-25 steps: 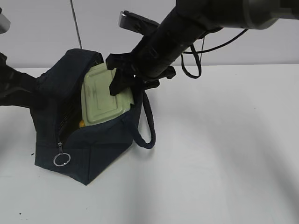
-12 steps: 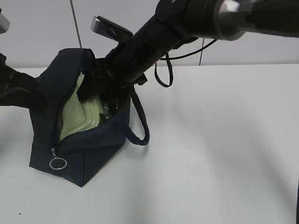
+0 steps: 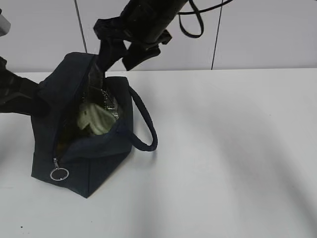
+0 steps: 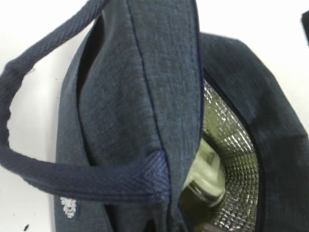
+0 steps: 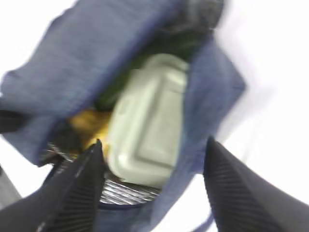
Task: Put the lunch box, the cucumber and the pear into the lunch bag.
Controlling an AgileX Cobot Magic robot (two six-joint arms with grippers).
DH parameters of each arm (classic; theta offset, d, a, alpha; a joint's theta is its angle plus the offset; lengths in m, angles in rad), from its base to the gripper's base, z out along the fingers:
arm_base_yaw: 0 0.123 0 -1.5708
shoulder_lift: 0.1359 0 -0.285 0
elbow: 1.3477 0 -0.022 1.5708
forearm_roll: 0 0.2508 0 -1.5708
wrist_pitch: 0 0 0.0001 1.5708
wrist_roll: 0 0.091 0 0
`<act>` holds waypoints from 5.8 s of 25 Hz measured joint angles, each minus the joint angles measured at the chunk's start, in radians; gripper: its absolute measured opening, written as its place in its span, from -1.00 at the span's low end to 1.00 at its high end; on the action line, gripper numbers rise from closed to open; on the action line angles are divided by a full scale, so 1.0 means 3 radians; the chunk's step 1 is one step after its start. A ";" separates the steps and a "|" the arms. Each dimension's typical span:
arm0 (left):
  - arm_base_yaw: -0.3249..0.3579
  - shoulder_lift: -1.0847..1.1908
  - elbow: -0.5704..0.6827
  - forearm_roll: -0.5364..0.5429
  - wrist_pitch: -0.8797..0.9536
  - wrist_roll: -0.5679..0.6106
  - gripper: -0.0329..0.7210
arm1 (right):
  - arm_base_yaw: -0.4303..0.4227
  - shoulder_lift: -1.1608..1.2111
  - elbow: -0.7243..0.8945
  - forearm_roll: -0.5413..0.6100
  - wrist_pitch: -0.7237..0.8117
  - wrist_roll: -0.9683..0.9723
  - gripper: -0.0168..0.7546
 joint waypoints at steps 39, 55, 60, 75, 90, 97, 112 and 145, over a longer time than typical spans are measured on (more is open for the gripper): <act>-0.0781 0.0883 -0.1286 0.0094 0.0647 -0.0188 -0.96 | 0.0031 -0.0938 0.1314 -0.1298 -0.0448 0.0953 -0.89; -0.0786 0.1136 -0.1415 0.0234 0.0876 -0.0280 -0.43 | -0.0101 -0.1227 0.2281 -0.1262 -0.1307 0.1046 -0.45; -0.0741 0.1000 -0.1415 0.0364 0.0821 -0.0367 -0.07 | -0.0101 -0.1452 0.2281 -0.1307 -0.1367 0.0962 0.32; -0.0686 -0.0685 0.0335 0.0237 -0.0970 -0.0390 -0.08 | 0.0707 -0.2727 0.3763 -0.1236 -0.2617 0.0665 0.32; -0.0791 -0.1803 0.1625 0.0279 -0.1783 -0.0377 -0.09 | 0.1465 -0.2423 0.5490 -0.1140 -0.5117 0.0839 0.32; -0.0791 -0.1803 0.1630 0.0285 -0.1769 -0.0377 -0.09 | 0.1465 -0.1663 0.5475 -0.1896 -0.5997 0.1665 0.30; -0.0791 -0.1803 0.1630 0.0306 -0.1769 -0.0377 -0.09 | 0.1470 -0.0792 0.4928 -0.1526 -0.6161 0.1744 0.17; -0.0791 -0.1803 0.1630 0.0312 -0.1783 -0.0377 -0.12 | 0.1470 -0.0459 0.4441 -0.0547 -0.5901 0.1036 -0.46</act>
